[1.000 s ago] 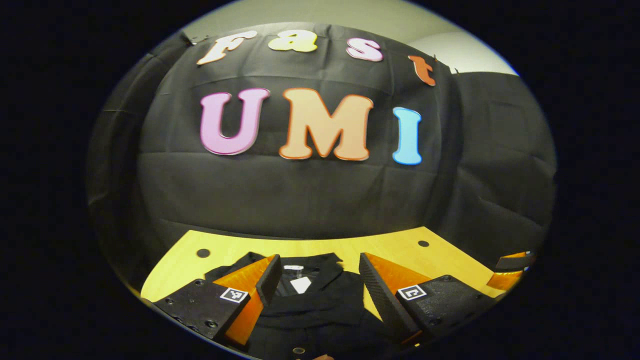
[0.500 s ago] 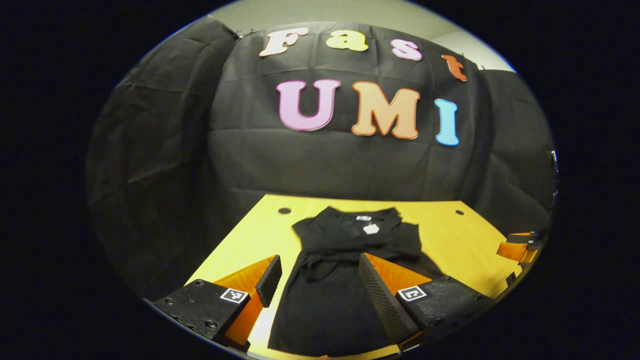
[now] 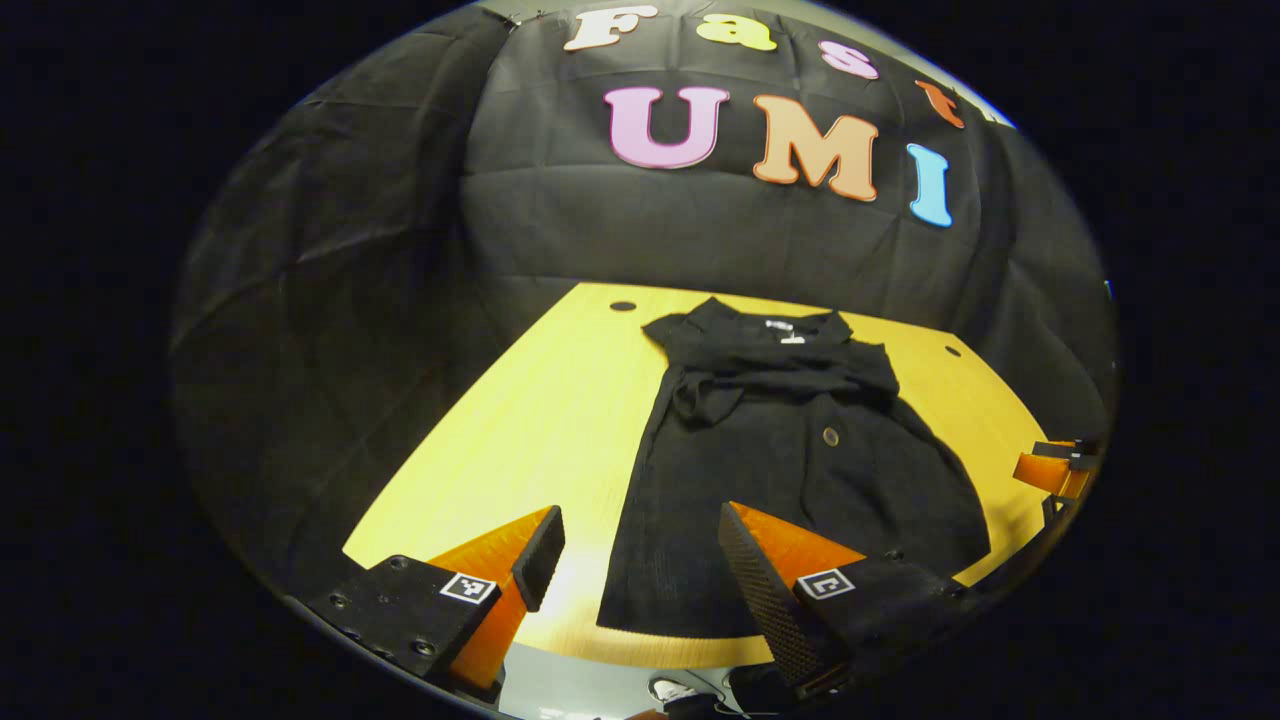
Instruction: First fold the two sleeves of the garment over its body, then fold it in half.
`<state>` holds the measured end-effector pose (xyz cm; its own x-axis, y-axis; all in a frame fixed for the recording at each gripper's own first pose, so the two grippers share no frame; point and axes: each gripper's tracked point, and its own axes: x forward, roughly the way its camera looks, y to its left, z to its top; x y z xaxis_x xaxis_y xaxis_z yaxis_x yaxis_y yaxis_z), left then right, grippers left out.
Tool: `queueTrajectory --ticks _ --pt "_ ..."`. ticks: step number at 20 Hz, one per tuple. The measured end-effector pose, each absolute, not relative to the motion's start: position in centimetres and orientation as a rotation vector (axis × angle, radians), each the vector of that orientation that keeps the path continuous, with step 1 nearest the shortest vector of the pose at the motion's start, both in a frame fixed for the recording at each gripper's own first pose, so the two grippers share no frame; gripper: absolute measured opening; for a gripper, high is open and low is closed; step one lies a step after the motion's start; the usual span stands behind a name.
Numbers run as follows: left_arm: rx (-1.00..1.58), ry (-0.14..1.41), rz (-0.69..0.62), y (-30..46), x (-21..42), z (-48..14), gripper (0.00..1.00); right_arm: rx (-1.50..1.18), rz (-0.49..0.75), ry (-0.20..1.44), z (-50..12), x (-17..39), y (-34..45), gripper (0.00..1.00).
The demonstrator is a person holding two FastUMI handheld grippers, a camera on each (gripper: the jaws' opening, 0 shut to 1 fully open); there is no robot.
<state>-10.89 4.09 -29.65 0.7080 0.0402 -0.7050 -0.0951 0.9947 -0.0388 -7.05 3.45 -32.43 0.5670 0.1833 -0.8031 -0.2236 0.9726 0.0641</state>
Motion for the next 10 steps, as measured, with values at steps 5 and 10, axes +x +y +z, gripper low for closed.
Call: queueTrajectory --ticks 5,10 --pt "-0.072 0.9 0.08 4.3 -14.3 -34.2 0.94 -0.086 0.21 1.028 -35.5 -10.2 2.4 0.99" --pt "-0.066 0.962 0.114 4.6 -15.6 -36.9 0.95 -0.12 0.211 1.107 -38.3 -12.4 2.2 0.94"
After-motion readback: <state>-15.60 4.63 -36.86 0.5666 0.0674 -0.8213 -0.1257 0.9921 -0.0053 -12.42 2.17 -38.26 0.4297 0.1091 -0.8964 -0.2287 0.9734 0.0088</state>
